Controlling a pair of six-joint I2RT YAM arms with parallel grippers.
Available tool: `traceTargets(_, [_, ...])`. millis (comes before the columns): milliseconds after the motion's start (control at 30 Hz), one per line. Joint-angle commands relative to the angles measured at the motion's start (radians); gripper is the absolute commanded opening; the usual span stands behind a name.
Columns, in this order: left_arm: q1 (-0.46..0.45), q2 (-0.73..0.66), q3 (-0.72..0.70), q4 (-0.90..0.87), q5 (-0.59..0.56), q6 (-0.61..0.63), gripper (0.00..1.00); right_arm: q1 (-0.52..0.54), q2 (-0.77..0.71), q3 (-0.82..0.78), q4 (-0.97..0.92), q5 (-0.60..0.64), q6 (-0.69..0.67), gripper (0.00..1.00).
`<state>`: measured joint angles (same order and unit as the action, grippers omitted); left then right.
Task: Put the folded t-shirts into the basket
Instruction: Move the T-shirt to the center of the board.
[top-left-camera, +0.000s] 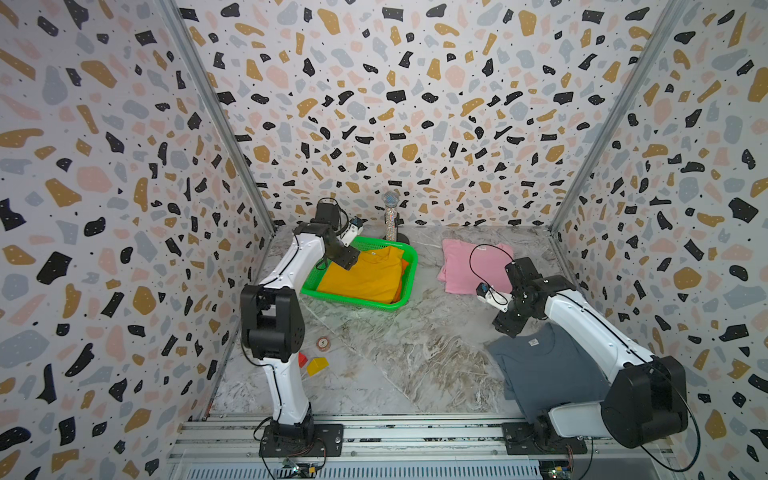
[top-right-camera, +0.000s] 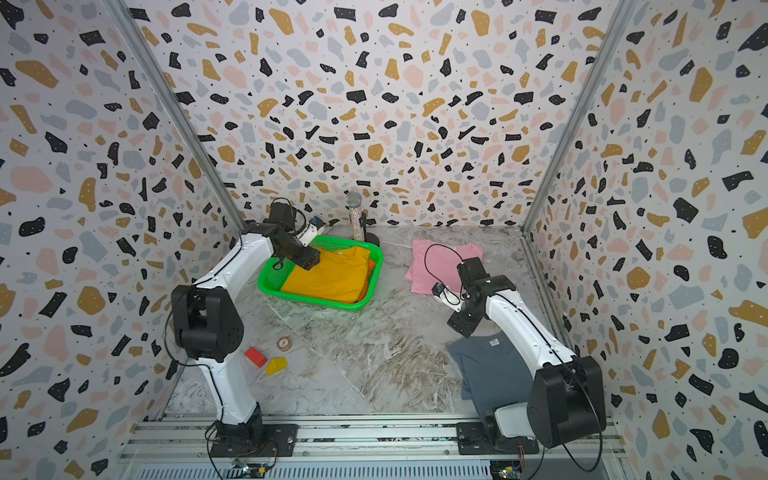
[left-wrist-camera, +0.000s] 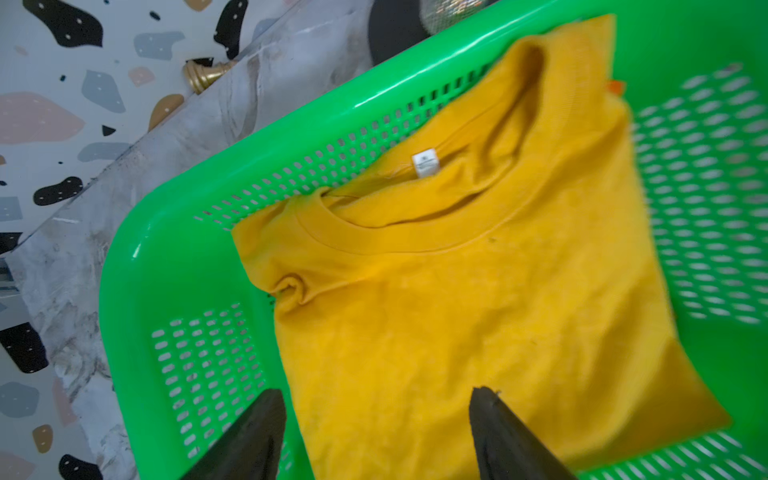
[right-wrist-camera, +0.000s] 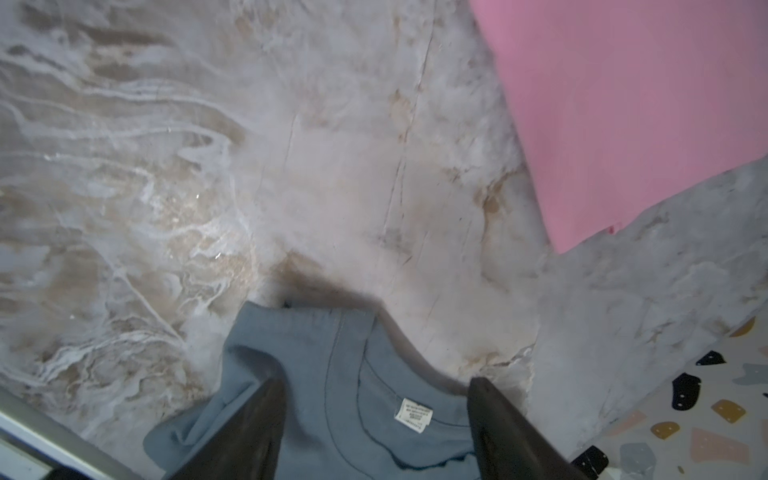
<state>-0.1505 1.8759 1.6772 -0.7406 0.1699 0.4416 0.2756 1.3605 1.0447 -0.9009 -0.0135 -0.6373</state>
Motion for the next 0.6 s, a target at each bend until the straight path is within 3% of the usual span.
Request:
traceTargets(0, [-0.064, -0.042, -0.112, -0.016, 0.133, 0.012, 0.72, -0.006, -0.028, -0.031, -0.076, 0.018, -0.025, 0.74])
traceTargets(133, [-0.17, -0.038, -0.133, 0.017, 0.15, -0.028, 0.71, -0.013, -0.05, -0.06, -0.098, 0.016, -0.032, 0.75])
traceTargets(367, [-0.317, 0.115, 0.04, 0.0, 0.196, -0.124, 0.7, -0.015, -0.103, -0.14, -0.154, 0.096, -0.114, 0.74])
traceTargets(567, [-0.391, 0.256, 0.194, -0.024, 0.206, -0.18, 0.69, -0.017, -0.138, -0.229, -0.155, 0.184, -0.178, 0.72])
